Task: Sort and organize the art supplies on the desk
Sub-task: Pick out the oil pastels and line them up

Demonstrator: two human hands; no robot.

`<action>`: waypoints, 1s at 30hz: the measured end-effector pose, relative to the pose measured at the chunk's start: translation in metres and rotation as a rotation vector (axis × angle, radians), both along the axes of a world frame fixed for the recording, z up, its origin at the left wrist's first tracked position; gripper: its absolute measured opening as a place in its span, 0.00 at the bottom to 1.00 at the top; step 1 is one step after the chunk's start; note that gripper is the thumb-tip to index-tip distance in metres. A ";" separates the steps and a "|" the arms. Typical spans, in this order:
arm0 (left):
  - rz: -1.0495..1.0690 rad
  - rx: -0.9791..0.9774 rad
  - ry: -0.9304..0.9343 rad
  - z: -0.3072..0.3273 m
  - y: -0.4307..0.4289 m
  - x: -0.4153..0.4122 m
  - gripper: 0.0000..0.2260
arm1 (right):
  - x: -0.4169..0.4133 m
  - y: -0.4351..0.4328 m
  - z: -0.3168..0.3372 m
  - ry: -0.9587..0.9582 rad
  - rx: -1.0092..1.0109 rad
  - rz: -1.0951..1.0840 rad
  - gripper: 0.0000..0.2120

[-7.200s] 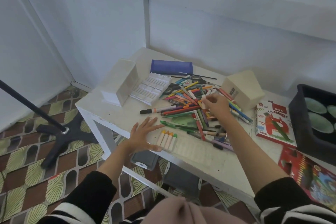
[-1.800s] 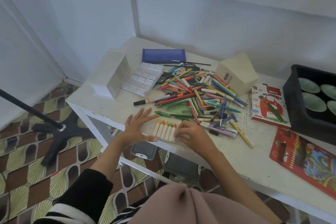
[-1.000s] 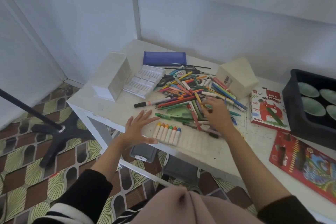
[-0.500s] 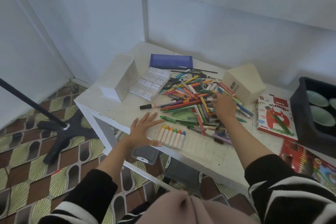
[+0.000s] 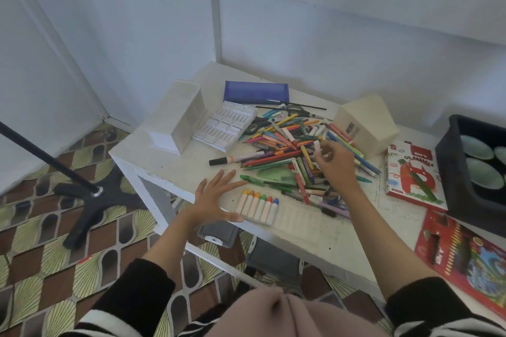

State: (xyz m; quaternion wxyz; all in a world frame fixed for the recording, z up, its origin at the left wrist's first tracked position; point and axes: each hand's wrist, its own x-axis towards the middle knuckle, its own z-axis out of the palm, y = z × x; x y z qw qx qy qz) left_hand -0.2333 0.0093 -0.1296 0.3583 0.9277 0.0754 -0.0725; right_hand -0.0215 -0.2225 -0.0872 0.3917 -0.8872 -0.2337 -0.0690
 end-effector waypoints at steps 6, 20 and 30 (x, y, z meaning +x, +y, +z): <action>0.002 0.017 -0.003 -0.001 0.000 0.000 0.47 | -0.059 -0.004 0.014 0.516 0.375 0.009 0.09; 0.007 0.019 -0.003 -0.004 0.001 -0.001 0.45 | -0.109 -0.017 0.004 0.641 0.120 0.415 0.05; 0.013 0.022 0.009 -0.003 0.001 0.000 0.47 | -0.114 -0.010 -0.006 0.291 -0.195 0.566 0.09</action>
